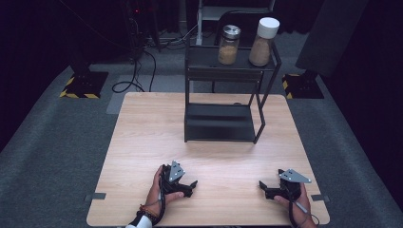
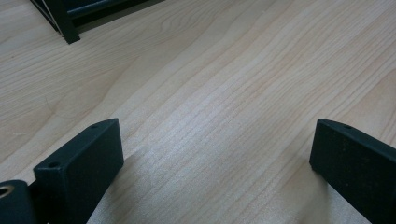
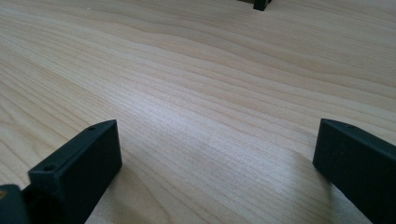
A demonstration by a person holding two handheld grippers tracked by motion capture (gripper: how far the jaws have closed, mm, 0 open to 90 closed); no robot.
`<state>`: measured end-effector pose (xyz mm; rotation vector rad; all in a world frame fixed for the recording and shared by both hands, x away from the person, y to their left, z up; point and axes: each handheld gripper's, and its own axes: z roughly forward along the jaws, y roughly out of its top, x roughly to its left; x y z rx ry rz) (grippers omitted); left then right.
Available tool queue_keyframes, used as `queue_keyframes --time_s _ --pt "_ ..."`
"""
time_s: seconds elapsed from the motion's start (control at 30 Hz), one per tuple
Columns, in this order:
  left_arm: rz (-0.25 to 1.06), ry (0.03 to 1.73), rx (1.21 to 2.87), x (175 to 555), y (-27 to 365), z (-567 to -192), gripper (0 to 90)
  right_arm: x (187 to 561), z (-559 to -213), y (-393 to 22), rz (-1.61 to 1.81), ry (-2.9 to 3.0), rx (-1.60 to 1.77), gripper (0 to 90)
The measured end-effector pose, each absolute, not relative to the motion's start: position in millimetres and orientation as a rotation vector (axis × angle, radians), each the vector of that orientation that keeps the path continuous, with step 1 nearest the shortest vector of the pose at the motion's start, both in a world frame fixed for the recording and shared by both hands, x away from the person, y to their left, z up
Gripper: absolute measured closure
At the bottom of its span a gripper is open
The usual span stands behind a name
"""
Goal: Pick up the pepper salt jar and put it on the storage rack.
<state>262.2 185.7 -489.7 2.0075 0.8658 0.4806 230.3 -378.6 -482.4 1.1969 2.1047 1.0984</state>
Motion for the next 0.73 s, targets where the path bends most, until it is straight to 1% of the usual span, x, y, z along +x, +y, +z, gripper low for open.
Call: queue_keyframes --time_s 0.73 --pt "0.479 0.865 2.009 262.6 185.8 -489.5 2.6 230.3 -481.9 -377.6 1.092 2.102 1.202 0.2"
